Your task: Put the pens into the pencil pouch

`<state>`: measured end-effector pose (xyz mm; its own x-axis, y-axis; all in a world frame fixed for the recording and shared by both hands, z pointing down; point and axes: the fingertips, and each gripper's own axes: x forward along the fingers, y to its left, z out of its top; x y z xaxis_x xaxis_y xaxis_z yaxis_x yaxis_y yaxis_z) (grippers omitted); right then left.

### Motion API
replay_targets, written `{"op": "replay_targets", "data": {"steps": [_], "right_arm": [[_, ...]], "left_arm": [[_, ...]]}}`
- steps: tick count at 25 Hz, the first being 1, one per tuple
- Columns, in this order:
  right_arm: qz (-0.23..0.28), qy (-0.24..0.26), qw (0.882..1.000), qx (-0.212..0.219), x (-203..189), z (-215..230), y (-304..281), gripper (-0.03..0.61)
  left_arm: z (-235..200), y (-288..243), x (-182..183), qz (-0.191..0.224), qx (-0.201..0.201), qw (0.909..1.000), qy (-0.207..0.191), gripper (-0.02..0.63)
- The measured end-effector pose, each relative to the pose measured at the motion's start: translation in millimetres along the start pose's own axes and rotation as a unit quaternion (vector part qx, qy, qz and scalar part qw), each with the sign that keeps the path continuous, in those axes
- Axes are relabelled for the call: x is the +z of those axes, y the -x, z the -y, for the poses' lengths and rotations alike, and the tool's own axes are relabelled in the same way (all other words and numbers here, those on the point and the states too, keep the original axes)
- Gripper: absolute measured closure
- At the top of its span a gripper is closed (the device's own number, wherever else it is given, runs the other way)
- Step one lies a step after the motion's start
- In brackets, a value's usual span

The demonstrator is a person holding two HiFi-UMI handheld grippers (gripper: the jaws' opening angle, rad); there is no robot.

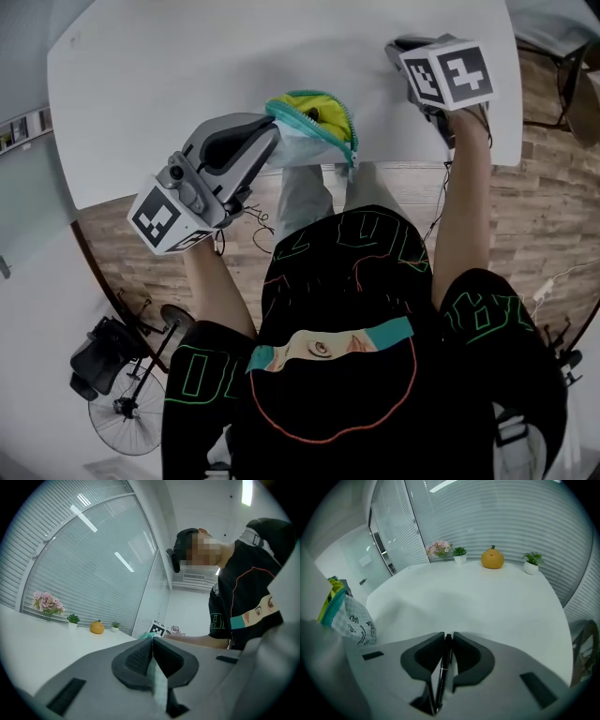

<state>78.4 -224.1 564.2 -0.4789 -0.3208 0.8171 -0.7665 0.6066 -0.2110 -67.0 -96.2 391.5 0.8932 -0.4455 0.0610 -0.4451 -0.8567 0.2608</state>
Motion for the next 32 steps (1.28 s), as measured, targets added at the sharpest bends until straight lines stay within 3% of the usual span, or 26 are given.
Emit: {"op": "replay_targets", "data": {"steps": [6,12,25,32], "right_arm": [[0.093,-0.003,0.996,0.003,31,-13,21,0.515],[0.196,-0.003,0.981,-0.006,64,-17,49,0.515],[0.369,-0.045,0.928,0.019,110,-23,140,0.517],[0.438,-0.070,0.895,0.042,146,-12,172,0.517]], "left_arm": [[1,0,6,0.006,0.000,1.0000,-0.003,0.606],[0,-10,10,0.013,-0.006,0.9998,-0.014,0.606],[5,-18,29,0.032,0.000,0.9990,-0.032,0.606],[-17,-38,39,0.042,0.005,0.9984,-0.038,0.606]]}}
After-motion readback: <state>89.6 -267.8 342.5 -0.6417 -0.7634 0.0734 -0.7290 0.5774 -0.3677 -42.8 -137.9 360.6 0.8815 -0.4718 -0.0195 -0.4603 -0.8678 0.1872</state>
